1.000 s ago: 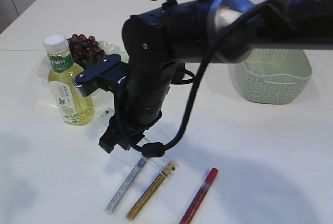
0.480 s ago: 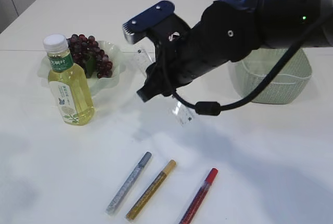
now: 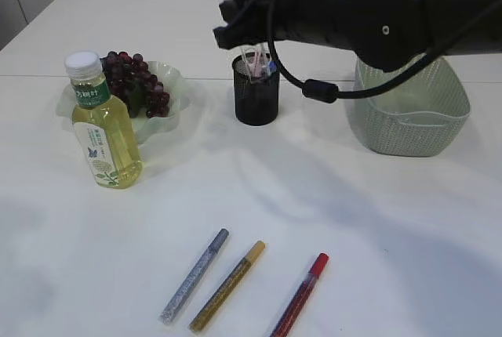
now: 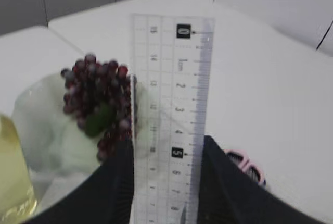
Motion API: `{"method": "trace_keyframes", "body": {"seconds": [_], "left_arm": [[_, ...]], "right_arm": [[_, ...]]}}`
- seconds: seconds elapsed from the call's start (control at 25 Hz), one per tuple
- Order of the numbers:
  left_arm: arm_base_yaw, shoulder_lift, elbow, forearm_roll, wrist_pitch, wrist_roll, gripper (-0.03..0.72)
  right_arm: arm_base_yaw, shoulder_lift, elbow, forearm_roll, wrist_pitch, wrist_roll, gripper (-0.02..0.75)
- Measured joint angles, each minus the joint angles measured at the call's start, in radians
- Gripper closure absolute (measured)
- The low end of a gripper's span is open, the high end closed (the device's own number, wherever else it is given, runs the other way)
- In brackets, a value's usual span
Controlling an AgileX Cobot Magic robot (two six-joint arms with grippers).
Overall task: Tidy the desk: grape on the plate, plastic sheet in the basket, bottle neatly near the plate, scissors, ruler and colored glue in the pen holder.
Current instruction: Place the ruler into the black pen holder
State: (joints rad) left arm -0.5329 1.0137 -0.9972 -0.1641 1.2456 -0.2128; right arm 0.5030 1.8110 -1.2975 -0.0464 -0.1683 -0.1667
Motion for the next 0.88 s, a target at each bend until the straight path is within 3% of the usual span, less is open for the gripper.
{"method": "trace_keyframes", "body": {"seconds": [0.28, 0.88], "left_arm": [[0.000, 0.000, 0.000, 0.041, 0.000, 0.000, 0.374], [0.000, 0.000, 0.000, 0.124, -0.011, 0.000, 0.388]], "right_arm": [[-0.030, 0.059, -0.028, 0.071, -0.227, -0.004, 0.457], [-0.078, 0.354, -0.333, 0.226, -0.268, -0.090, 0.457]]}}
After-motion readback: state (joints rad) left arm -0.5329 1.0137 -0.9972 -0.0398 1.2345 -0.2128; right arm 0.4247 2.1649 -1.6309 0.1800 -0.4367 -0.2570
